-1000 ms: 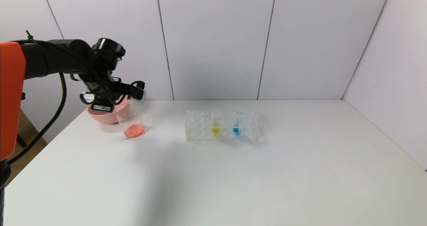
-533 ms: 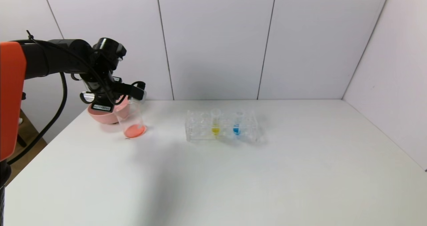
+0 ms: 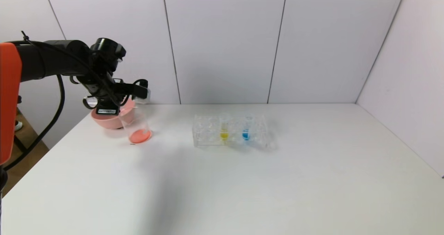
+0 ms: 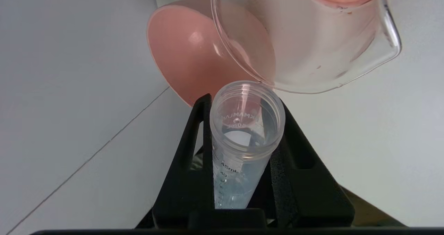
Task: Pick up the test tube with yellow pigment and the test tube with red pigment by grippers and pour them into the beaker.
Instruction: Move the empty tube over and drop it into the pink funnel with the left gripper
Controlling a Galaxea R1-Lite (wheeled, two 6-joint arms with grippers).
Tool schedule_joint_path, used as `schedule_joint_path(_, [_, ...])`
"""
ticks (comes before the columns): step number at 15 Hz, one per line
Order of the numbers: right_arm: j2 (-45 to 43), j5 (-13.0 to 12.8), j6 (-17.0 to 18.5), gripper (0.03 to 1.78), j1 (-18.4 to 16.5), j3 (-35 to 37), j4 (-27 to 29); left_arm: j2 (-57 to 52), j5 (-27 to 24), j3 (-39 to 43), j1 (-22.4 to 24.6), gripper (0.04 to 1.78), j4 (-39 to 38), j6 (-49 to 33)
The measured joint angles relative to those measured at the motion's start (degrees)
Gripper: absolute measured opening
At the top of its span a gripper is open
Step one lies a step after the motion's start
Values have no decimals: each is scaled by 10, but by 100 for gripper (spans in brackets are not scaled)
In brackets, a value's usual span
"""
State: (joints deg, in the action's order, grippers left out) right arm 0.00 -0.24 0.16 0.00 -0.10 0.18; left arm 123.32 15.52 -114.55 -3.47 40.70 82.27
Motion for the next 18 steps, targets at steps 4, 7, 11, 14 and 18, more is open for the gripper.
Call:
schedule_joint_path(4, [0,0,0,11,0,0,0,-14,-101,4,36,47,-26,-100])
schedule_joint_path(7, [0,0,0,11,0,0,0,-27,-111,10,45,47,-111,-186])
schedule_joint_path(11, [0,0,0,11,0,0,0,-41,-164,13,53,48,-237,-316])
schedule_joint_path(14, [0,0,0,11,0,0,0,-44,-174,14,59,48,-336,-452])
schedule_joint_path(18, [0,0,0,11,0,0,0,-38,-166,23,77,48,-379,-617])
